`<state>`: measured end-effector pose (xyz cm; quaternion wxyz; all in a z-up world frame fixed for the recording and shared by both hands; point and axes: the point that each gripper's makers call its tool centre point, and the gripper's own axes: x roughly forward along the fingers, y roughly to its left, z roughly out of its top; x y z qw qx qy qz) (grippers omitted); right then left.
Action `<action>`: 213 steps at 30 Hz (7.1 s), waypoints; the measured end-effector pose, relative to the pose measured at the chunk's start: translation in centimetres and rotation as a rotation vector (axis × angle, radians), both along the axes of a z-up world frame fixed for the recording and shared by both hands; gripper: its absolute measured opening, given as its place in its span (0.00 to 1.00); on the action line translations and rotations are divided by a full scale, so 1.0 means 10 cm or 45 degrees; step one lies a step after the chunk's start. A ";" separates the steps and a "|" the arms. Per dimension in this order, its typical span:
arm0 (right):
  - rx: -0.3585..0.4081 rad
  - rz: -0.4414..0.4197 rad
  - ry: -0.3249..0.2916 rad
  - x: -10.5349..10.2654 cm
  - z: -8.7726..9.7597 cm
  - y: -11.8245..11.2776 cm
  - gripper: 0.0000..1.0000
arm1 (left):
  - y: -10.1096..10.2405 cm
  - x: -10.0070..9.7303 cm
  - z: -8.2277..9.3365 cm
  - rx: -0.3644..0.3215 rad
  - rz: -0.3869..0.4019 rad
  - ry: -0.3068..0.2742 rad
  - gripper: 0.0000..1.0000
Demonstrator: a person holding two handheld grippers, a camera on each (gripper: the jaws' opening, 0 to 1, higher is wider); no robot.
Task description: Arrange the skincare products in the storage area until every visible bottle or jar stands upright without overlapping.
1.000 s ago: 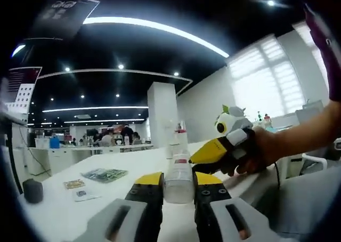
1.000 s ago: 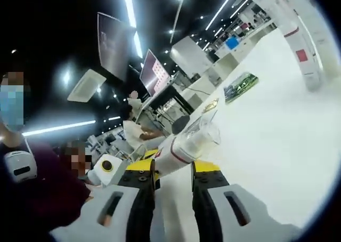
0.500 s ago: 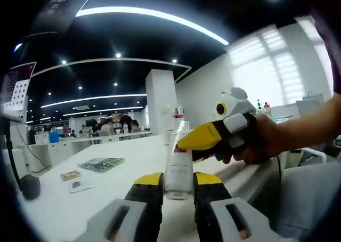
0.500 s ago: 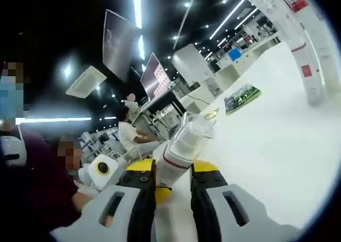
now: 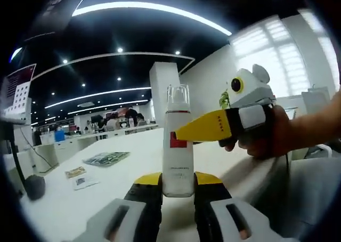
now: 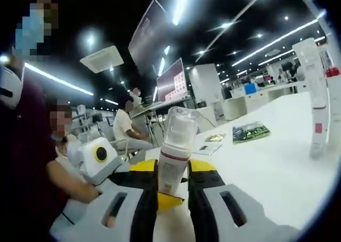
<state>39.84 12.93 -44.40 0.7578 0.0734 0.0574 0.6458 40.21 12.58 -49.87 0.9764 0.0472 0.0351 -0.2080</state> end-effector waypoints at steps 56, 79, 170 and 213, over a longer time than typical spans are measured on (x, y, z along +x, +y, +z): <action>0.019 -0.323 -0.251 1.60 0.15 -1.51 0.16 | -0.15 0.05 0.10 -0.246 -0.136 0.005 0.32; -0.107 -0.297 -0.248 1.92 -0.13 -1.52 0.16 | -0.18 0.07 0.02 -0.208 -0.149 0.045 0.32; -0.049 -0.570 -0.227 1.37 0.18 -1.34 0.30 | 0.02 0.06 0.08 -0.311 -0.079 0.024 0.33; -0.157 -0.555 0.130 1.76 -0.21 0.37 0.38 | 0.29 0.19 0.11 -0.282 0.094 -0.099 0.31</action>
